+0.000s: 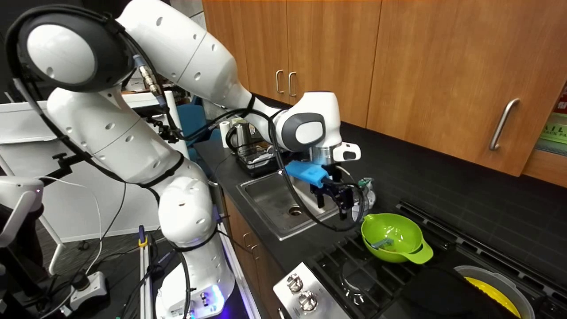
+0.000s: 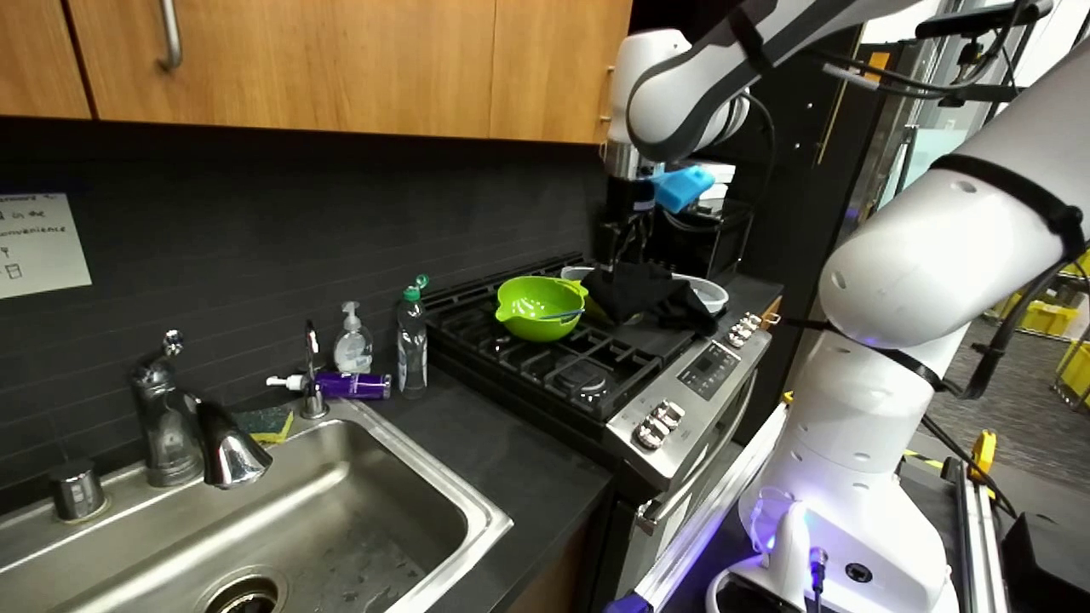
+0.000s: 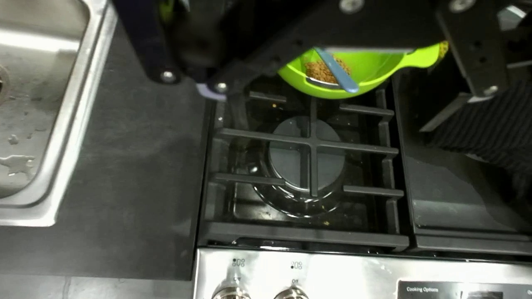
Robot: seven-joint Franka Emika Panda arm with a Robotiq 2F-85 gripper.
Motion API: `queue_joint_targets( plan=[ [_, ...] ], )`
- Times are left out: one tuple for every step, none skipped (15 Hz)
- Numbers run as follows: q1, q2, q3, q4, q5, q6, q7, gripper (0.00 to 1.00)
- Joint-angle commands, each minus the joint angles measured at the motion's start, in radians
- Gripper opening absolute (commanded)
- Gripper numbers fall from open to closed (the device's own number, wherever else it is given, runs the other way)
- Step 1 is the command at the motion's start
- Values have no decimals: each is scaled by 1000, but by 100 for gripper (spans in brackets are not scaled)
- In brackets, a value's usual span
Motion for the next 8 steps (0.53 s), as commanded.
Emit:
queue_joint_targets(
  plan=[
    [-57, 126, -2, 49, -30, 49, 48, 100],
    [-64, 146, -3, 55, -30, 58, 53, 100],
    [-61, 164, -8, 58, -25, 68, 34, 100],
    [-59, 182, -12, 60, -23, 80, 13, 100],
    [-56, 199, -14, 64, -23, 86, 3, 100],
    [-59, 220, -12, 70, -23, 99, 22, 100],
    [-68, 231, -7, 69, -35, 123, 58, 100],
    [-71, 246, -6, 69, -36, 150, 82, 100]
  ],
)
